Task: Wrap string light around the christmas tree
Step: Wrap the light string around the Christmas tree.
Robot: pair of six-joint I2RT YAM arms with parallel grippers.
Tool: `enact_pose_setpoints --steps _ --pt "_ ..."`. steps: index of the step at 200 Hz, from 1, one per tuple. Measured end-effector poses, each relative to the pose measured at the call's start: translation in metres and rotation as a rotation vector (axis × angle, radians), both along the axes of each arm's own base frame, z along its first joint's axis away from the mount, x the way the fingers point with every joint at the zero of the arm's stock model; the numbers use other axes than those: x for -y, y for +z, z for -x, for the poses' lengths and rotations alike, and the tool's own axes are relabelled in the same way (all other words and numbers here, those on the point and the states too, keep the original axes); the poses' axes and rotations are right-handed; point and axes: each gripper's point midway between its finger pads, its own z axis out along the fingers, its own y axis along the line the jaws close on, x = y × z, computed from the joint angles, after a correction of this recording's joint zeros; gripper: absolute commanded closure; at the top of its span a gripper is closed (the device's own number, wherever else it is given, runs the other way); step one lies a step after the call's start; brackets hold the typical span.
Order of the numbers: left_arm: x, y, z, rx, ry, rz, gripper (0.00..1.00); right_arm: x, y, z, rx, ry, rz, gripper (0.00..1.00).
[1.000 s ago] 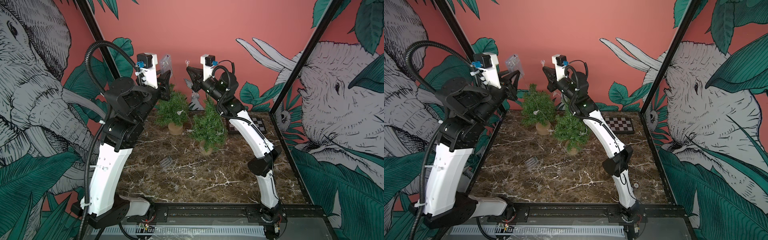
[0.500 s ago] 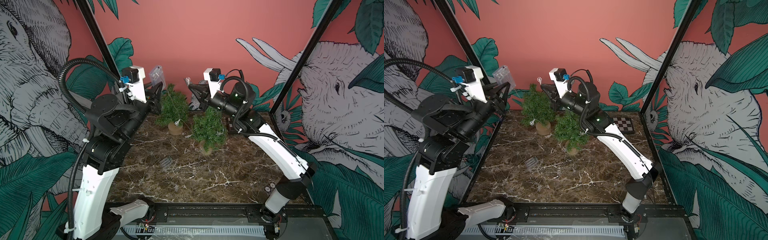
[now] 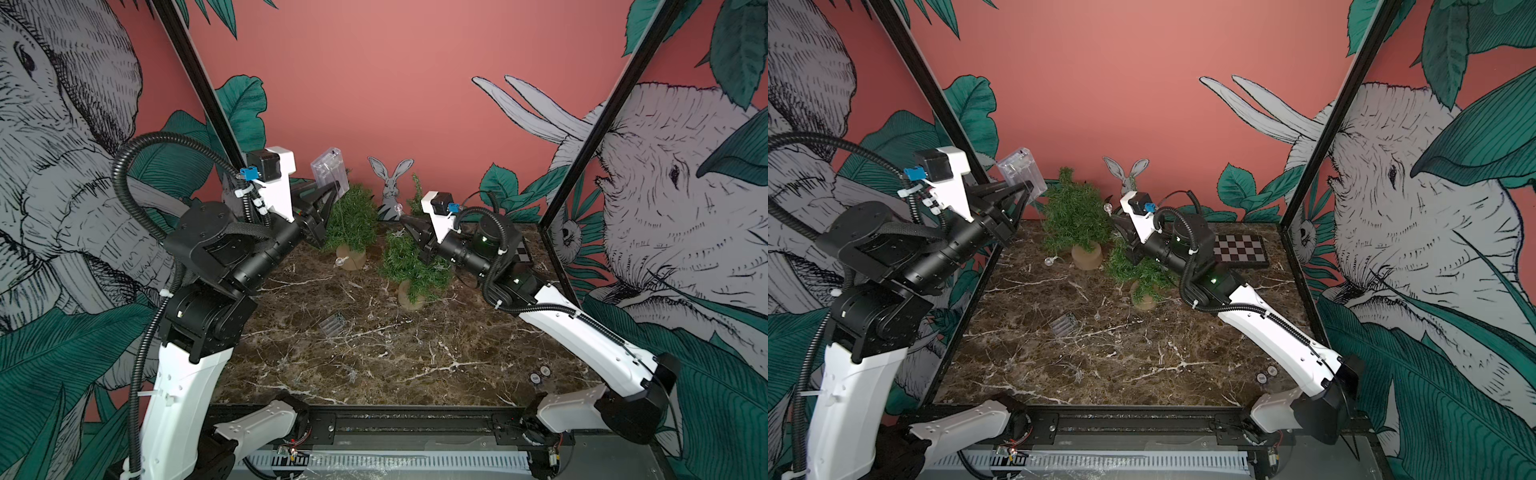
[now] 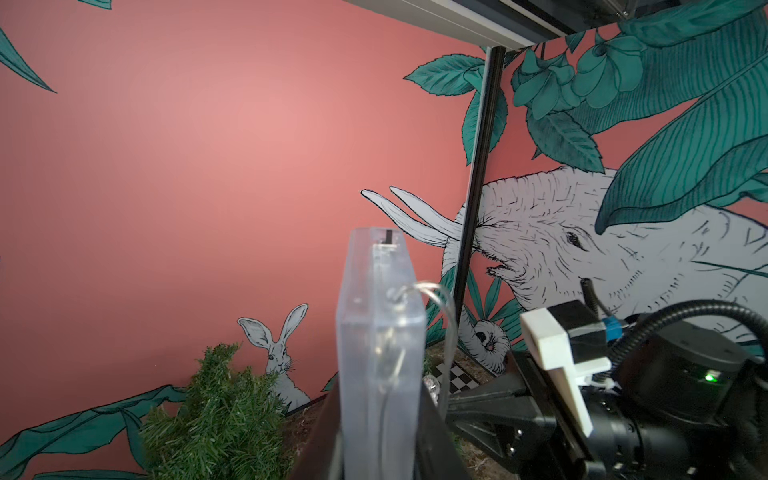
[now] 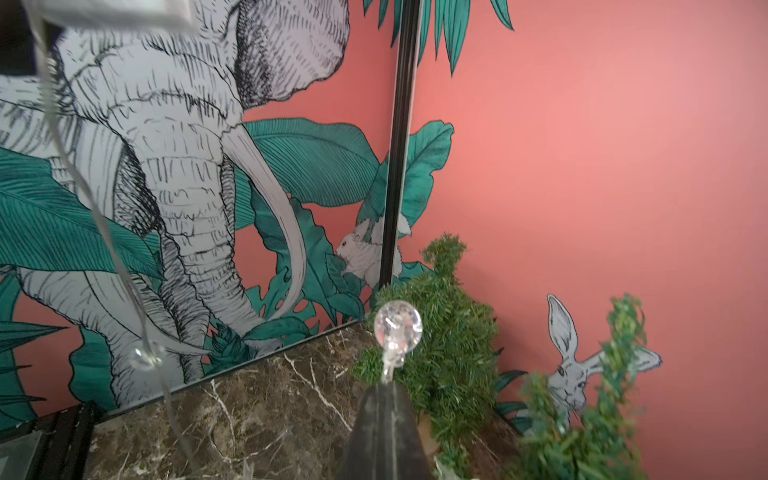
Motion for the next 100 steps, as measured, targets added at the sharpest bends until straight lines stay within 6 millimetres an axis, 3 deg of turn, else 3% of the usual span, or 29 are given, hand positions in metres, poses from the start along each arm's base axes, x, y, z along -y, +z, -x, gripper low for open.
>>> enact_pose_setpoints --steps 49,80,100 --pt "-0.003 0.014 0.017 0.031 -0.038 0.051 1.00 0.021 -0.023 0.003 -0.004 -0.077 -0.004 1.00" --pt "-0.001 0.020 0.020 0.038 -0.062 0.077 1.00 0.041 -0.036 0.001 -0.003 -0.166 -0.003 0.80" --pt "0.000 0.022 0.021 0.036 -0.075 0.092 1.00 0.057 -0.044 0.001 0.003 -0.230 -0.003 0.59"
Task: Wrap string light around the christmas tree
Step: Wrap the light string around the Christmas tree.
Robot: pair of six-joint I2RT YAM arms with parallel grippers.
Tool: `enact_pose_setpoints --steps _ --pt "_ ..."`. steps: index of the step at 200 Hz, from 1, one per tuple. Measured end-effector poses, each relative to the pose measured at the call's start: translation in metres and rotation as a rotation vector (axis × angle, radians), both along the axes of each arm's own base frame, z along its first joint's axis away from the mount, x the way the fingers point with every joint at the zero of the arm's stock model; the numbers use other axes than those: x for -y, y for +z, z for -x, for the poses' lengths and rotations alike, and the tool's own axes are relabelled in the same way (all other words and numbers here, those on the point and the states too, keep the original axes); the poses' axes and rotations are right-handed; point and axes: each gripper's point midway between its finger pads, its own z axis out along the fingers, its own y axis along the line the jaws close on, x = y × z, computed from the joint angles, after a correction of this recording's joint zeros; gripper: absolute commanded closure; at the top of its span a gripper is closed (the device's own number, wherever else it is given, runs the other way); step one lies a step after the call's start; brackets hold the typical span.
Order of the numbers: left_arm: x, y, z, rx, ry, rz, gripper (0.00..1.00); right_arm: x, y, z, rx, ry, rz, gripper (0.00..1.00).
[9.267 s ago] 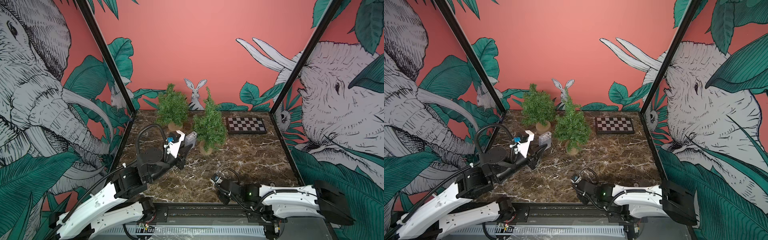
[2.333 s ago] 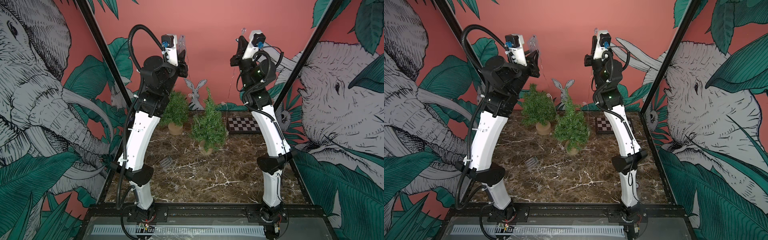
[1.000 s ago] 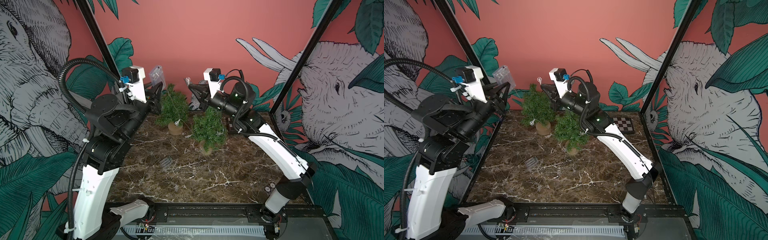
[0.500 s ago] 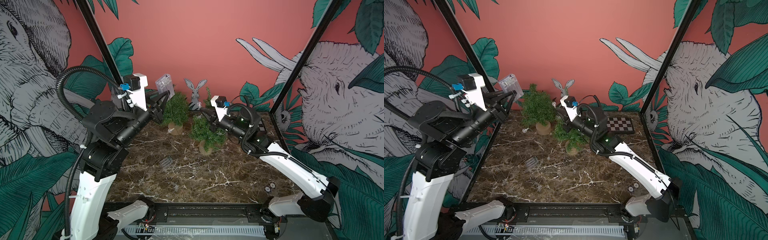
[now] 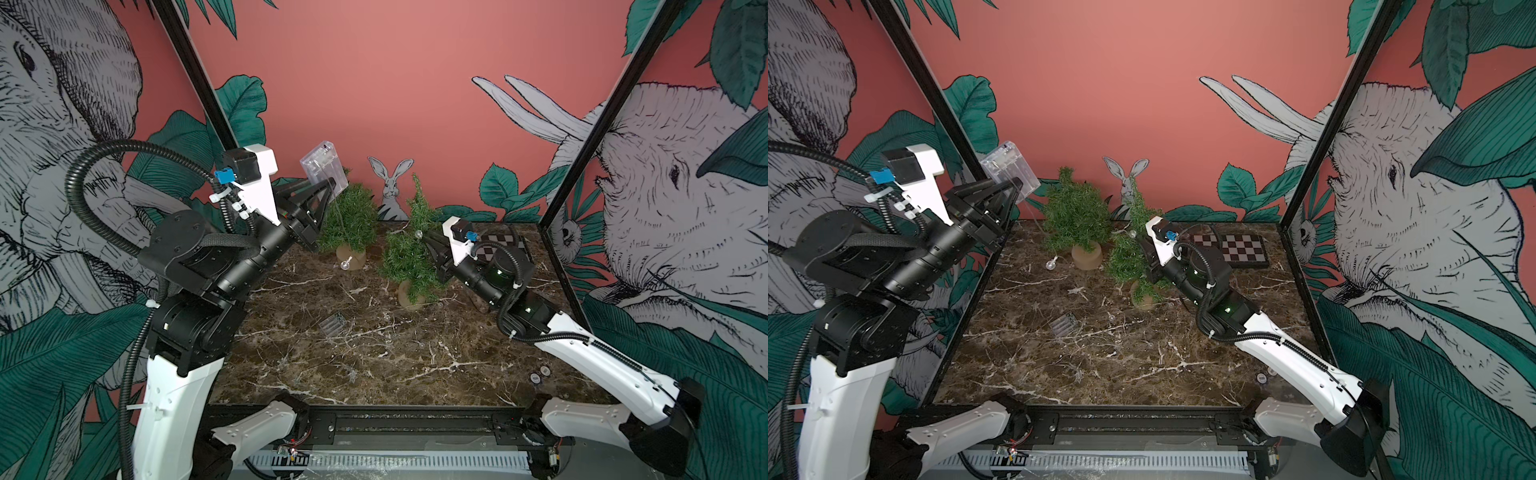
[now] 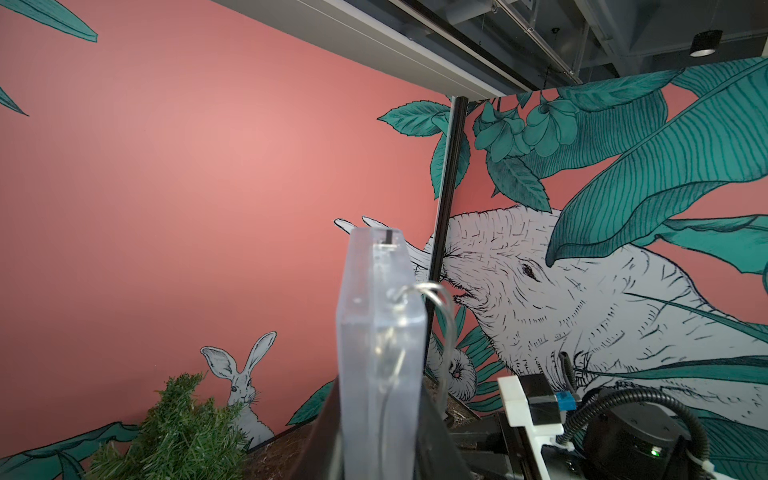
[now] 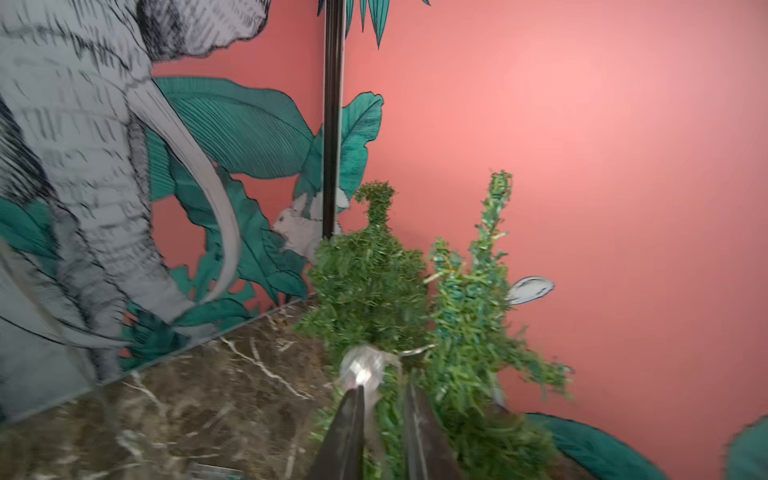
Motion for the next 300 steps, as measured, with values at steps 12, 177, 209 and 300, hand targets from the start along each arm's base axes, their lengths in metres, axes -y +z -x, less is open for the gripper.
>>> enact_pose_setpoints --steps 12,177,209,300 --pt "0.000 0.002 0.001 0.002 -0.007 0.010 1.00 0.009 -0.005 0.000 0.001 -0.039 -0.002 0.49" --pt "0.011 0.080 0.050 0.084 -0.278 0.195 1.00 -0.007 -0.107 0.091 -0.102 0.377 0.081 0.08" --pt "0.006 0.102 0.061 0.126 -0.306 0.246 1.00 -0.042 -0.143 0.096 -0.167 0.454 0.144 0.07" --pt "-0.010 0.122 0.084 0.174 -0.309 0.307 1.00 -0.101 -0.213 0.095 -0.209 0.429 0.260 0.15"
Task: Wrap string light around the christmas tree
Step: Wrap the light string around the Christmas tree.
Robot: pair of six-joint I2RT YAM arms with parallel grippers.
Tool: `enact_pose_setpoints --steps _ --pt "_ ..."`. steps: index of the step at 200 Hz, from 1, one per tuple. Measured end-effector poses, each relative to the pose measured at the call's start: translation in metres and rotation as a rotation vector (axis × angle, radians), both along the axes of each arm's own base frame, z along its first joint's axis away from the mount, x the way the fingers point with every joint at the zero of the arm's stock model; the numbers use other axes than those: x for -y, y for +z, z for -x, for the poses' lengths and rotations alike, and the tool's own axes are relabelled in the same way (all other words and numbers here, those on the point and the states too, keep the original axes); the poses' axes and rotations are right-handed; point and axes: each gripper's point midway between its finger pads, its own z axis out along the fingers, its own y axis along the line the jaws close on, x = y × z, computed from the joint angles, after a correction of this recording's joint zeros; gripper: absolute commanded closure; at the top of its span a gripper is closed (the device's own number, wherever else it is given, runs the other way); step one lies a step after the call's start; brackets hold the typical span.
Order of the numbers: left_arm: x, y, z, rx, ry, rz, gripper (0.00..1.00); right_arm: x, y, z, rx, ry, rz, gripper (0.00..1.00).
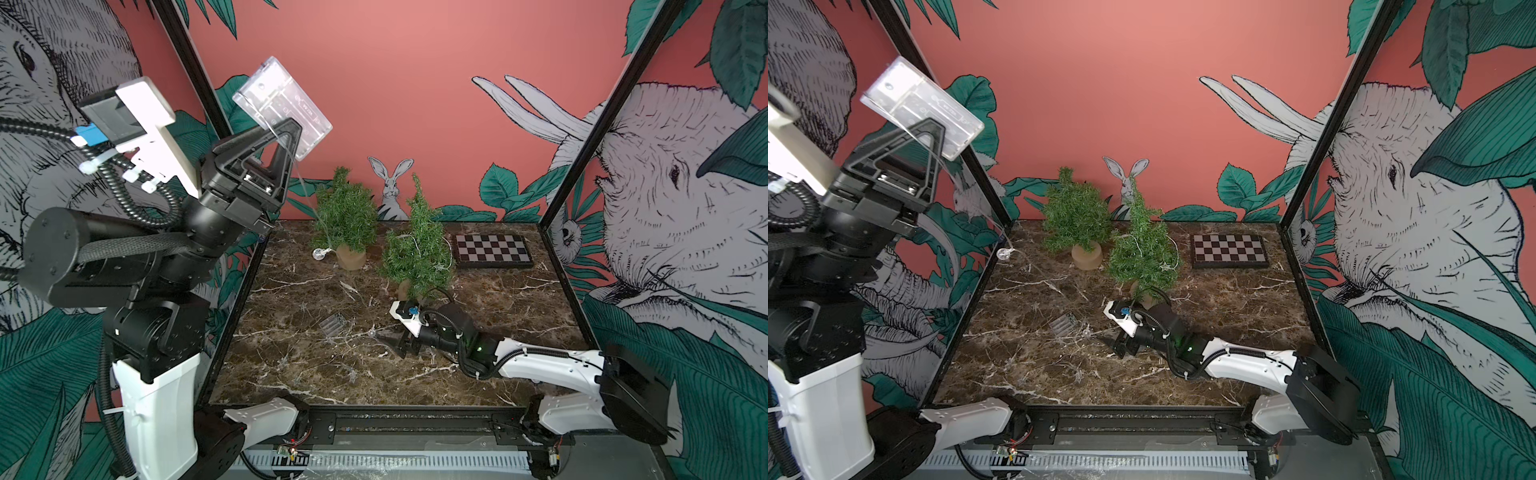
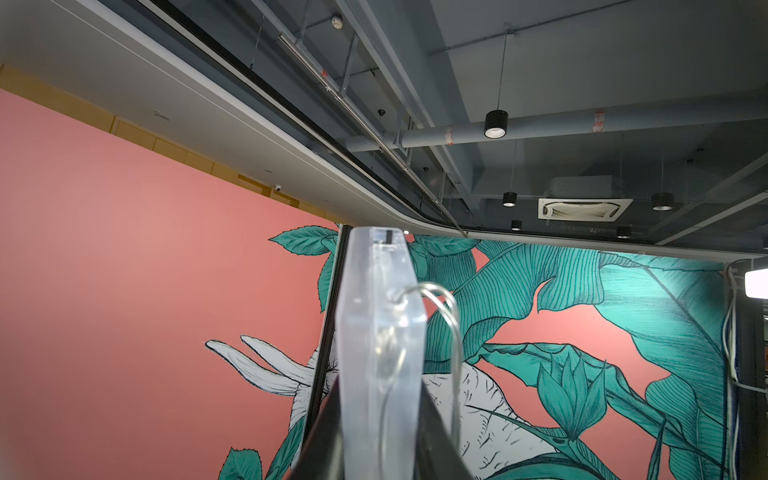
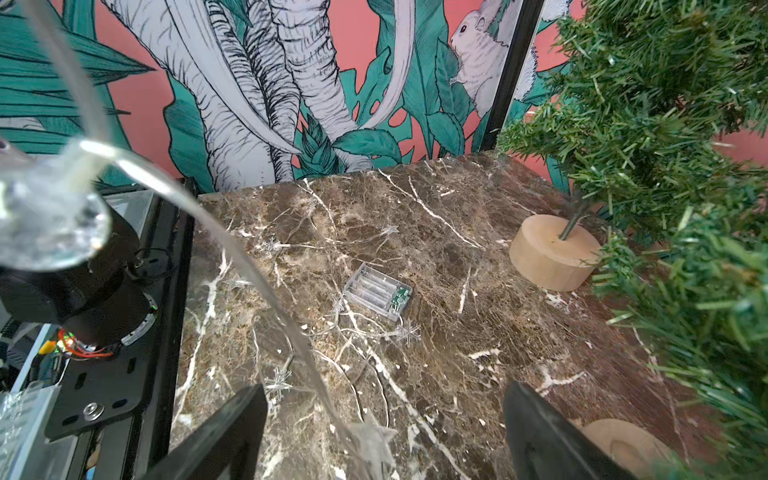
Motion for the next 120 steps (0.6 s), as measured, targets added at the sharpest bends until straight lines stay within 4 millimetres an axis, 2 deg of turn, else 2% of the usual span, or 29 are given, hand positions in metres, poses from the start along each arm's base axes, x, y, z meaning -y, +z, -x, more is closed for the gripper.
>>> enact_pose_setpoints --steps 29,52,78,100,120 --pt "-0.008 0.004 0.011 0.014 0.011 0.017 1.00 -0.009 -0.001 -0.013 0.029 -0.060 -0.009 0.40" --pt "-0.018 0.007 0.022 0.031 0.035 0.026 1.00 -0.013 0.018 -0.026 0.059 -0.120 -0.058 0.62" --pt "-0.029 0.003 0.032 0.044 0.083 0.023 1.00 -0.020 0.058 -0.032 0.091 -0.133 -0.129 0.80" --pt "-0.039 -0.011 0.034 0.026 0.148 0.011 1.00 -0.026 0.109 -0.023 0.121 -0.084 -0.194 1.00" --pt "-0.050 -0.024 0.029 0.005 0.233 -0.001 1.00 -0.023 0.149 -0.008 0.159 -0.054 -0.257 1.00"
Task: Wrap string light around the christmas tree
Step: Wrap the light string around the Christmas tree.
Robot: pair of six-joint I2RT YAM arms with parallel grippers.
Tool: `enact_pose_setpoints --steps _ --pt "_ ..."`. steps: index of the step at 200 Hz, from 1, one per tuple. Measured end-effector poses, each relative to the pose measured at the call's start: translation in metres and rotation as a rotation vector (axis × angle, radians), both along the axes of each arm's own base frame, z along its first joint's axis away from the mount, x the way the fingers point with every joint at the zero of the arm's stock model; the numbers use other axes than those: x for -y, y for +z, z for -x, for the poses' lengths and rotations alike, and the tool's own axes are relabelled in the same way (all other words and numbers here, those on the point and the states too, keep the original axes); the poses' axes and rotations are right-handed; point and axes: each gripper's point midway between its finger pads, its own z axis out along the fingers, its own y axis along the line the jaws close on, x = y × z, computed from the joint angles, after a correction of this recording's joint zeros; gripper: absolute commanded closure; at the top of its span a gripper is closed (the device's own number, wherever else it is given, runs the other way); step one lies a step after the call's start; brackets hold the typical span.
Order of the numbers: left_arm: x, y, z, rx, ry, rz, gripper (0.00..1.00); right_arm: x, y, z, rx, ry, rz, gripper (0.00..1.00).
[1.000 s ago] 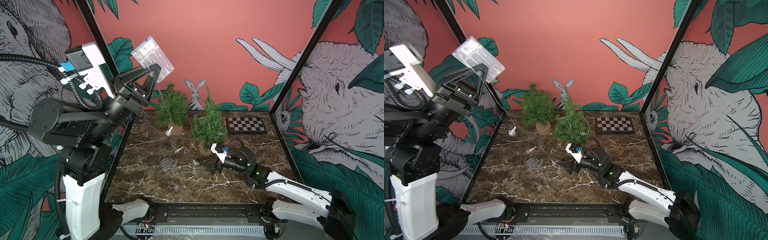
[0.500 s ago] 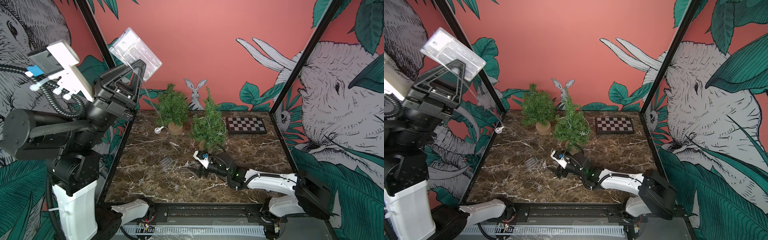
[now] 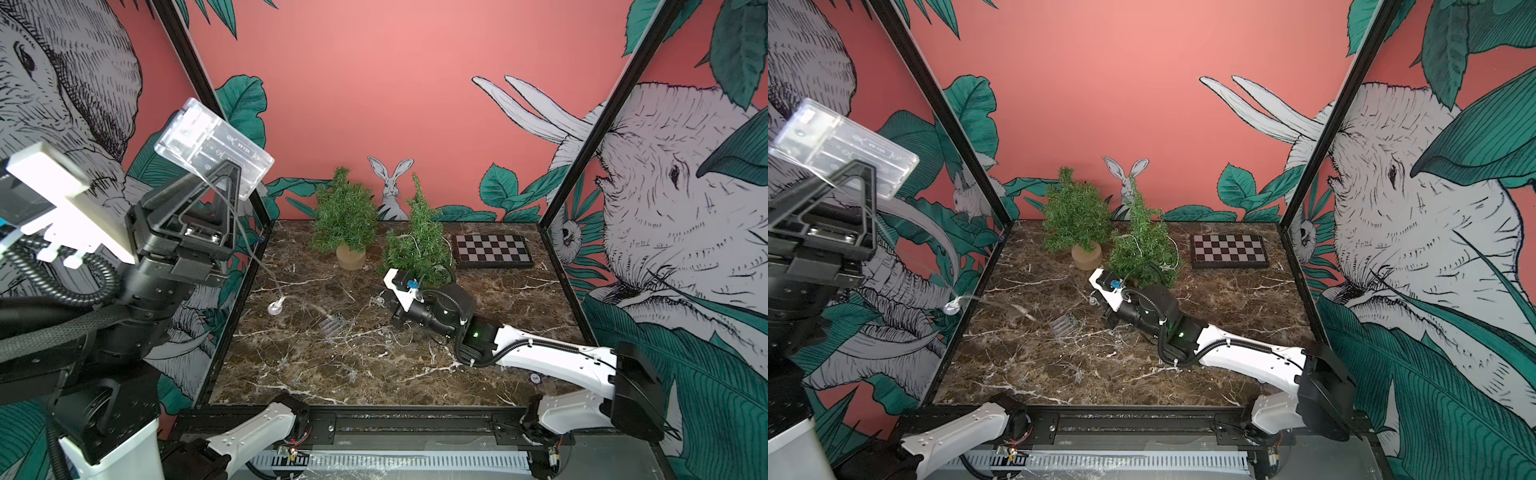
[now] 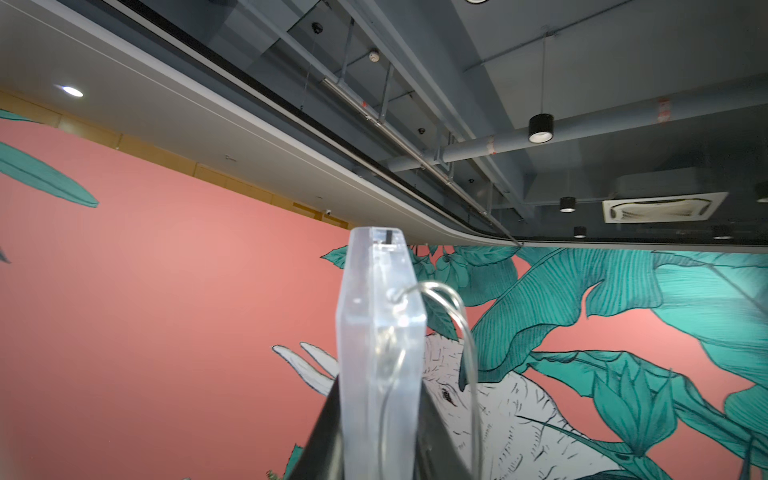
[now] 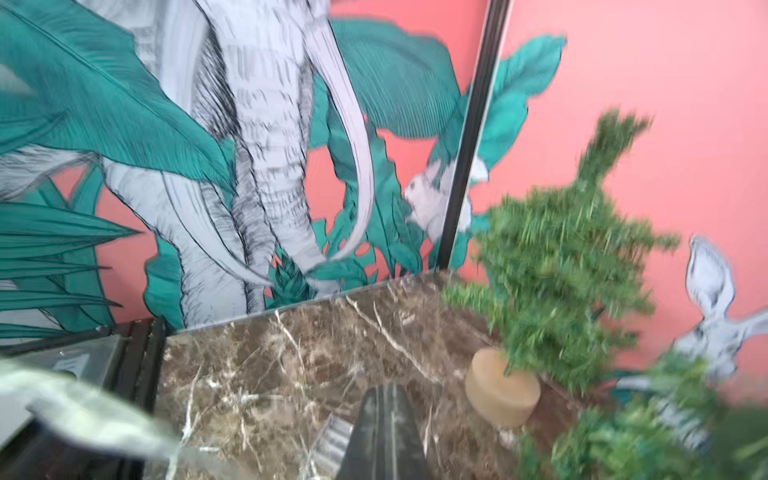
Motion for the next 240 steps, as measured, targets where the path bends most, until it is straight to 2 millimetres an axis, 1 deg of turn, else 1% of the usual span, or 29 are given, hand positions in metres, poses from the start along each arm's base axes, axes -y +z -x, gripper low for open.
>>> enact_pose_setpoints --steps 26,37,63,81,93,102,116,130,152,168,185,209,223,240 --pt "-0.011 -0.012 -0.009 -0.021 0.100 -0.007 1.00 0.001 0.038 0.020 0.050 0.035 -0.015 1.00" --pt "-0.015 -0.017 -0.014 -0.031 0.138 -0.012 1.00 0.000 0.053 0.024 0.071 0.043 -0.011 1.00" --pt "-0.023 -0.032 -0.023 -0.059 0.218 -0.024 1.00 0.003 0.098 0.030 0.127 0.052 -0.036 1.00" --pt "-0.028 -0.040 -0.027 -0.071 0.260 -0.030 1.00 0.011 0.137 0.036 0.173 0.058 -0.078 1.00" --pt "-0.031 -0.041 -0.027 -0.072 0.281 -0.030 1.00 0.017 0.163 0.041 0.206 0.060 -0.109 1.00" --pt "-0.033 -0.041 -0.027 -0.071 0.292 -0.029 1.00 0.022 0.180 0.045 0.227 0.063 -0.131 1.00" --pt "-0.036 -0.041 -0.027 -0.070 0.305 -0.028 1.00 0.029 0.201 0.050 0.250 0.068 -0.165 1.00" --pt "-0.036 -0.043 -0.028 -0.073 0.310 -0.031 1.00 0.036 0.211 0.055 0.258 0.072 -0.185 1.00" --pt "-0.031 -0.049 -0.032 -0.089 0.301 -0.049 1.00 0.043 0.215 0.060 0.254 0.081 -0.186 1.00" --pt "-0.024 -0.058 -0.038 -0.113 0.278 -0.076 1.00 0.046 0.219 0.063 0.252 0.083 -0.185 1.00" --pt "-0.015 -0.075 -0.050 -0.159 0.258 -0.104 1.00 0.052 0.223 0.066 0.255 0.084 -0.182 1.00" --pt "-0.003 -0.113 -0.074 -0.262 0.255 -0.151 1.00 0.061 0.236 0.069 0.272 0.080 -0.184 1.00" --pt "0.001 -0.130 -0.085 -0.308 0.258 -0.169 1.00 0.067 0.252 0.072 0.290 0.077 -0.201 1.00" --pt "0.003 -0.136 -0.090 -0.330 0.261 -0.176 1.00 0.076 0.277 0.078 0.320 0.080 -0.245 1.00"
